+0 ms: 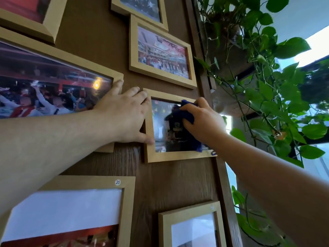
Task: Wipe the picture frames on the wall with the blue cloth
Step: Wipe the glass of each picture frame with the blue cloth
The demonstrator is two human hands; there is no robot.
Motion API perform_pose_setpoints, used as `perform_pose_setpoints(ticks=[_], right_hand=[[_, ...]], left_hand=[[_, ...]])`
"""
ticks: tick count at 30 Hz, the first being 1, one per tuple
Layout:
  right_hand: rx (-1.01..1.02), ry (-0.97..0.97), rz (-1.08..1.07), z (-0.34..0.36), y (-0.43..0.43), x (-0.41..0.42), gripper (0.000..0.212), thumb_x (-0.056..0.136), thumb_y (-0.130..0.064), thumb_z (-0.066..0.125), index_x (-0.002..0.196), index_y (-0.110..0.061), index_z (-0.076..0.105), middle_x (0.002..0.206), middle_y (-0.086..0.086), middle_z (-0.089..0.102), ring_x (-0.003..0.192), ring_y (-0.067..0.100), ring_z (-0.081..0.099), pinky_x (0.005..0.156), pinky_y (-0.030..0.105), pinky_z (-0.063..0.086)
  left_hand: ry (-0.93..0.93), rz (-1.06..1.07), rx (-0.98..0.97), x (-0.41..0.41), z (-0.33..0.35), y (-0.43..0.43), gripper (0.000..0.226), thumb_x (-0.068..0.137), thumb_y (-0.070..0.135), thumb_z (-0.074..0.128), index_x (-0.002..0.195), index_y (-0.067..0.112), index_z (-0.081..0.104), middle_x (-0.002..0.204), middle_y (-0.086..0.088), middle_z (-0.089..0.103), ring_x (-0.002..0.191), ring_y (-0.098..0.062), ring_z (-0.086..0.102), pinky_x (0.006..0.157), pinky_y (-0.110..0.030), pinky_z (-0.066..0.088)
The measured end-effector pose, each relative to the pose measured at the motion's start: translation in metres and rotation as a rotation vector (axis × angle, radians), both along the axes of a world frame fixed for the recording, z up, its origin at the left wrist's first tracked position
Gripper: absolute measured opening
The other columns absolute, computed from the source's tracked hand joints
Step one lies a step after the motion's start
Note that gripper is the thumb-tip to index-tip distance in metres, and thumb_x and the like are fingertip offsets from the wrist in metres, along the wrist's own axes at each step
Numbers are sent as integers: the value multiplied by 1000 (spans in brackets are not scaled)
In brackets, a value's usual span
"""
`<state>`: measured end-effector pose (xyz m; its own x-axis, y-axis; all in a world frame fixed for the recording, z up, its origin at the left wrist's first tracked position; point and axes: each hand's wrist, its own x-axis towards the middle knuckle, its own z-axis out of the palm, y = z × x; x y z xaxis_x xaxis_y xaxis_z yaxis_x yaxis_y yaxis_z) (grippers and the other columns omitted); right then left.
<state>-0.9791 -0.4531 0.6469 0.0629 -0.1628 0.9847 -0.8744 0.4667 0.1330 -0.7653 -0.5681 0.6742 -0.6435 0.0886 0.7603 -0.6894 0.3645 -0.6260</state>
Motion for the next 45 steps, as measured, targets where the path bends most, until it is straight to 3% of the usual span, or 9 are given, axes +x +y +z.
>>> perform_pose_setpoints(ticks=[3, 7, 12, 14, 17, 26, 33, 37, 45], right_hand=[[-42, -170, -90, -6, 14, -29, 37, 86, -40, 56, 122, -33, 50, 113, 4, 47, 72, 24, 53, 51, 29, 40], [-31, -268, -67, -10, 12, -27, 36, 87, -39, 55, 121, -30, 49, 112, 7, 48, 75, 27, 54, 57, 37, 50], [71, -57, 153, -12, -9, 21, 40, 85, -38, 57, 124, -34, 48, 121, 3, 46, 87, 22, 54, 63, 37, 52], [139, 65, 158, -15, -14, 37, 42, 84, -41, 54, 125, -36, 45, 122, 1, 45, 87, 17, 50, 59, 30, 46], [191, 147, 80, -18, -10, 36, 42, 82, -43, 50, 123, -35, 46, 119, 3, 46, 83, 21, 54, 56, 34, 50], [54, -251, -170, -37, 25, -31, 39, 86, -35, 56, 124, -35, 48, 117, 5, 47, 78, 27, 55, 57, 34, 49], [215, 72, 113, -37, -3, 33, 38, 84, -37, 57, 120, -37, 46, 117, 0, 46, 79, 21, 54, 58, 38, 53], [299, 265, 40, -39, -3, 47, 39, 84, -33, 60, 122, -28, 52, 115, 6, 49, 70, 17, 48, 50, 30, 41], [259, 83, -205, -58, 25, -7, 35, 86, -32, 55, 121, -28, 53, 116, 9, 49, 73, 30, 58, 52, 33, 43]], left_hand=[[14, -17, 2, -1, -2, -1, 123, 54, 93, 19, 146, 11, 12, 158, -8, 11, 143, -24, 9, 114, -59, 7], [15, -30, 16, -2, -3, -2, 124, 51, 92, 15, 146, 12, 12, 158, -7, 10, 143, -23, 7, 113, -60, 6], [29, -6, 11, -4, -1, 0, 119, 58, 92, 28, 146, 13, 14, 158, -8, 12, 143, -24, 7, 113, -62, 5], [28, 3, 10, -4, 0, 1, 117, 59, 91, 31, 146, 13, 16, 158, -8, 14, 143, -25, 9, 112, -63, 6], [27, 11, -4, -5, -1, 3, 117, 59, 91, 33, 145, 13, 18, 157, -9, 15, 143, -25, 9, 112, -63, 6], [42, 8, -31, -5, -3, 0, 119, 58, 92, 26, 145, 11, 17, 157, -9, 16, 143, -24, 11, 111, -65, 7], [44, 10, -29, -7, 0, 3, 119, 54, 93, 31, 143, 15, 26, 155, -8, 23, 142, -25, 15, 110, -65, 5], [58, 13, -6, -8, 1, 3, 118, 54, 93, 32, 144, 16, 24, 156, -7, 21, 142, -24, 13, 111, -63, 4], [76, -30, -45, -8, 0, -1, 121, 49, 94, 24, 142, 16, 27, 154, -6, 25, 141, -22, 17, 110, -65, 8]])
